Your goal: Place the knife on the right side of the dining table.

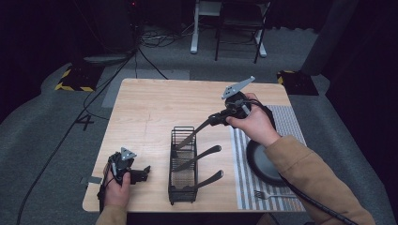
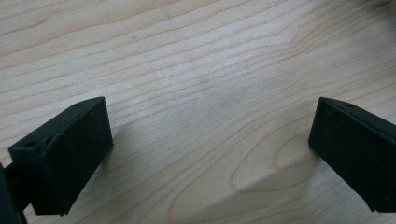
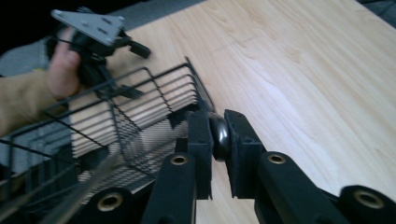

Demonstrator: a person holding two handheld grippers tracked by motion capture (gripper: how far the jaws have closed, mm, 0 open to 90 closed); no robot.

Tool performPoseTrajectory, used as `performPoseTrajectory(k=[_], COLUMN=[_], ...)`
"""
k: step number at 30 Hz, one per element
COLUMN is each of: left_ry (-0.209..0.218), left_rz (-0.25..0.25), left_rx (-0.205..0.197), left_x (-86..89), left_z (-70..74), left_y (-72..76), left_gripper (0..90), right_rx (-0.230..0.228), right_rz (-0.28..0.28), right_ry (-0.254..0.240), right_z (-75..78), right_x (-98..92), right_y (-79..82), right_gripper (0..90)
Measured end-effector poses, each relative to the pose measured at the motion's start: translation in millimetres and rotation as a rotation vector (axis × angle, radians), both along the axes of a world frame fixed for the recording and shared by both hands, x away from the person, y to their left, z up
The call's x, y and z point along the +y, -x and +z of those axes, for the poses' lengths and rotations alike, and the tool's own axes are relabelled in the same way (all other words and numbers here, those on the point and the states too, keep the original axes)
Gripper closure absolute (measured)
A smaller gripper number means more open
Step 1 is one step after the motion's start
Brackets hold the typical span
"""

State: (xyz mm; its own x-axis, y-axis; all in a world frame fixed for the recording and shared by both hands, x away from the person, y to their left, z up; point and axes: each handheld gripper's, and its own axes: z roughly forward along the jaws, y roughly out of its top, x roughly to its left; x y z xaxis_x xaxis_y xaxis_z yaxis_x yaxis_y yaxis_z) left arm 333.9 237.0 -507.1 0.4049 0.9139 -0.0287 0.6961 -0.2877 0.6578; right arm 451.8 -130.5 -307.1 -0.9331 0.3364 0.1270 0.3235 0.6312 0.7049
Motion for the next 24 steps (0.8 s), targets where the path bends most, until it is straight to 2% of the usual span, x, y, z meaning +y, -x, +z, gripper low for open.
performPoseTrajectory(k=[2, 4, 6, 7, 8, 10, 11, 12, 17, 24], left_ry=[0.001, 0.001, 0.0, 0.0, 0.001, 0.001, 0.001, 0.0, 0.001, 0.0], left_rz=[0.0, 0.0, 0.0, 0.0, 0.0, 0.0, 0.0, 0.0, 0.0, 0.0], left_rx=[0.0, 0.0, 0.0, 0.0, 0.0, 0.0, 0.0, 0.0, 0.0, 0.0], left_x=[-0.1, -0.1, 0.0, 0.0, 0.0, -0.1, -0.1, 0.0, -0.1, 0.0], left_z=[0.0, 0.0, 0.0, 0.0, 0.0, 0.0, 0.0, 0.0, 0.0, 0.0], left_y=[0.0, 0.0, 0.0, 0.0, 0.0, 0.0, 0.0, 0.0, 0.0, 0.0], left_gripper=[0.0, 0.0, 0.0, 0.0, 0.0, 0.0, 0.0, 0.0, 0.0, 0.0], right_rx=[0.013, 0.007, -0.021, -0.021, -0.052, -0.062, -0.086, -0.089, -0.088, -0.1], right_rz=[0.014, 0.033, 0.04, 0.04, 0.043, 0.044, 0.042, 0.047, 0.036, 0.021], right_ry=[-0.023, -0.028, -0.019, -0.019, -0.019, -0.017, -0.021, -0.026, -0.043, -0.085], right_z=[1.8, 4.3, 7.4, 7.4, 12.4, 14.6, 20.8, 24.0, 36.9, 60.1], right_x=[2.5, 6.5, 11.8, 11.8, 16.2, 17.1, 18.2, 17.7, 10.5, -16.3], right_y=[3.7, 8.7, 14.4, 14.4, 20.4, 22.3, 26.7, 28.0, 32.6, 40.5], right_gripper=[83.0, 83.6, 83.7, 83.7, 83.8, 83.8, 83.8, 83.8, 83.9, 83.8])
